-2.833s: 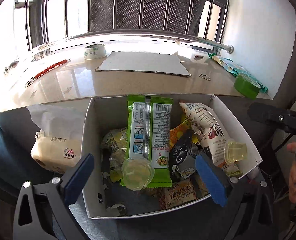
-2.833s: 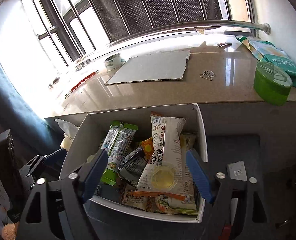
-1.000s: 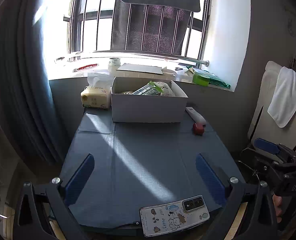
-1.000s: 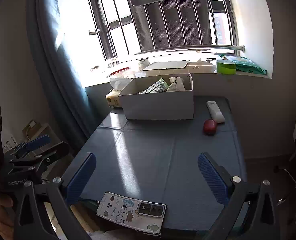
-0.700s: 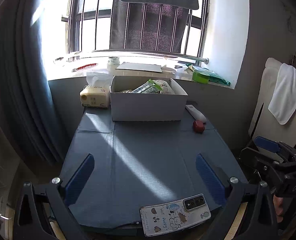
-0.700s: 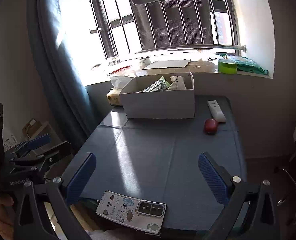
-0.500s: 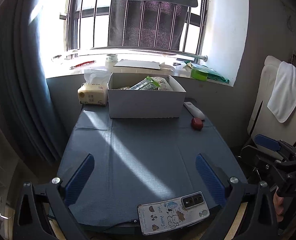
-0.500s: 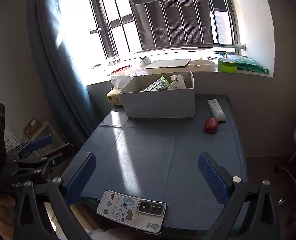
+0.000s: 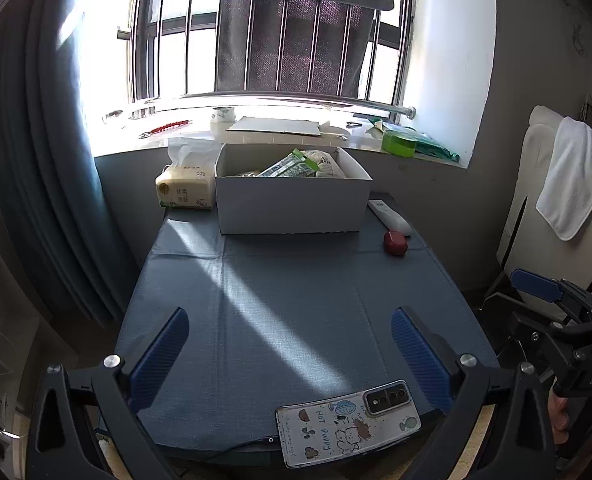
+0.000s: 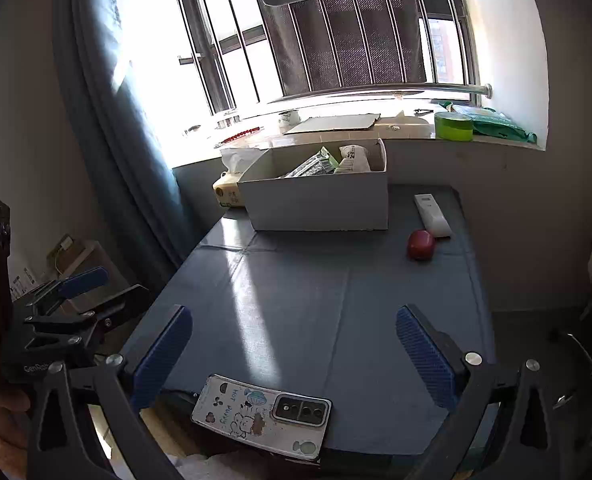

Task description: Organize snacks

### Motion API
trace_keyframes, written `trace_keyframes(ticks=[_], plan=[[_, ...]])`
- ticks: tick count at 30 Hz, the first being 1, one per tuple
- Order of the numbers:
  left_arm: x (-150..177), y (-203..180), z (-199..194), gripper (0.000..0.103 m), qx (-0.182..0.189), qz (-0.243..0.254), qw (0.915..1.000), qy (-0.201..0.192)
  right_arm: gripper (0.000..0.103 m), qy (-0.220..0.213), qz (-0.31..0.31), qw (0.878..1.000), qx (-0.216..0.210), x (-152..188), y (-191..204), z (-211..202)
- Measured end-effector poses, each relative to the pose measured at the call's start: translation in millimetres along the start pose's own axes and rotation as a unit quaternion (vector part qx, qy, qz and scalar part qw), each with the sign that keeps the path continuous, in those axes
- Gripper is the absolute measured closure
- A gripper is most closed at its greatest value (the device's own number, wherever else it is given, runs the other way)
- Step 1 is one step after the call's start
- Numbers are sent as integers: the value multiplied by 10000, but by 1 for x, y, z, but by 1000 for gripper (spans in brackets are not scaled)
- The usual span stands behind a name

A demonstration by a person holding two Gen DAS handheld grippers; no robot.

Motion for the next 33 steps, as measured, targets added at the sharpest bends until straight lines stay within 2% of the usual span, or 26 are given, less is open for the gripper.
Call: trace_keyframes(ticks=[33], plan=[[3, -1, 2, 0, 24, 27, 10000, 61, 0, -7, -111, 9999, 44, -2, 4, -3]])
Point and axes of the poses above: each gripper's, at about its wrist camera, not at the fingertips, and z roughly the way its jaws point, y to its left, x to its underside, the point moved 9 cm from there along z, roughly the way its jaws point, and after that the axes turned 14 degrees about -z, right-handed, at the moved point
